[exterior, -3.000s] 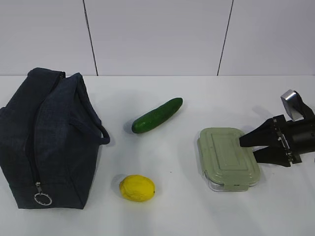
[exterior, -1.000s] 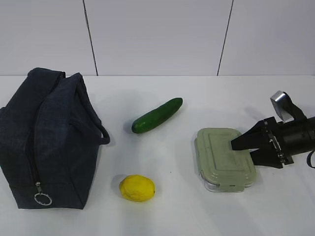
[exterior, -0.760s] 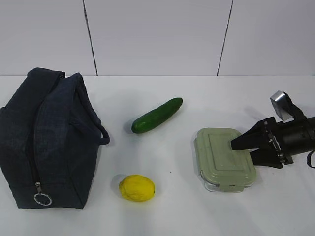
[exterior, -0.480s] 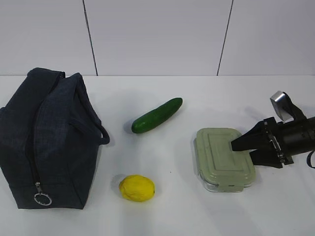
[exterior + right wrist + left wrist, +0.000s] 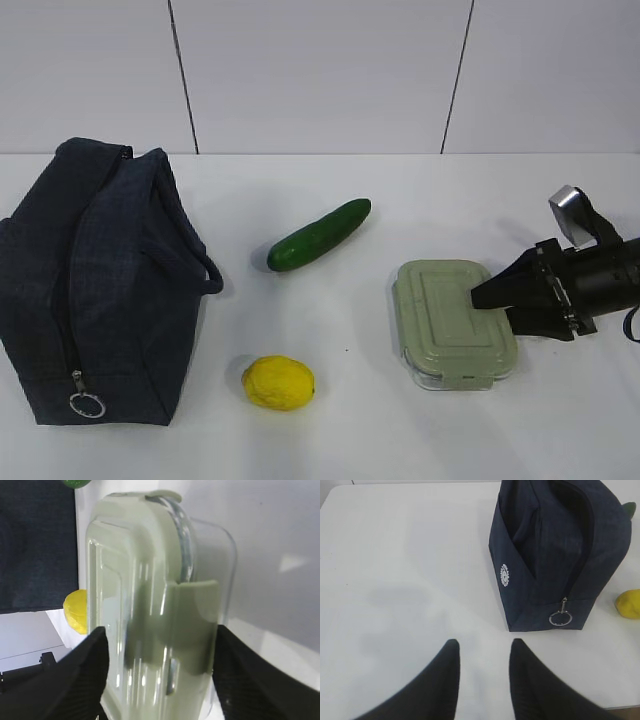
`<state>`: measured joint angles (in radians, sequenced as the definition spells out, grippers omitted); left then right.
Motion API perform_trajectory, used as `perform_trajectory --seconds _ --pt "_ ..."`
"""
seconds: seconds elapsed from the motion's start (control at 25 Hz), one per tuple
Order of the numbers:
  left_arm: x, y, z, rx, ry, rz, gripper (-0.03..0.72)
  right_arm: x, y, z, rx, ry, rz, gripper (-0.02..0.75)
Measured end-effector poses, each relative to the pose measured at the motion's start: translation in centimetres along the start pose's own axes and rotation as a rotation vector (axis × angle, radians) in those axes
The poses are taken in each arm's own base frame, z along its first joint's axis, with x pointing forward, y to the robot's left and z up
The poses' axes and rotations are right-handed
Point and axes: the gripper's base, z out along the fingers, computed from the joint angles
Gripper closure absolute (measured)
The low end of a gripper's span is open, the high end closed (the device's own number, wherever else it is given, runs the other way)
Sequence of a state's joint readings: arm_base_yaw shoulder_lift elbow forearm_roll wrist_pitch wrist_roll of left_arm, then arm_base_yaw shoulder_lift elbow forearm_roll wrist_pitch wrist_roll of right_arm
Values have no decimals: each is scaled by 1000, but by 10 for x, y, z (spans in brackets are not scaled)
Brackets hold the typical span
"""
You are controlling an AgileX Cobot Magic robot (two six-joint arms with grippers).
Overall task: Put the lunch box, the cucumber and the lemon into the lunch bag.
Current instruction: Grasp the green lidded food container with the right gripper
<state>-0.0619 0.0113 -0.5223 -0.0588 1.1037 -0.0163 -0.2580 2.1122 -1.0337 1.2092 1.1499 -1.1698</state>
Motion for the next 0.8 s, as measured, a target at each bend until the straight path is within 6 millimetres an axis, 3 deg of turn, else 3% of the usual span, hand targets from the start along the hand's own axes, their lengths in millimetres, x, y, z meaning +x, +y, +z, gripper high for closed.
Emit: perform_trajectory --seconds 0.8 --pt "0 0 0 0 0 0 446 0 0 0 -2 -1 5 341"
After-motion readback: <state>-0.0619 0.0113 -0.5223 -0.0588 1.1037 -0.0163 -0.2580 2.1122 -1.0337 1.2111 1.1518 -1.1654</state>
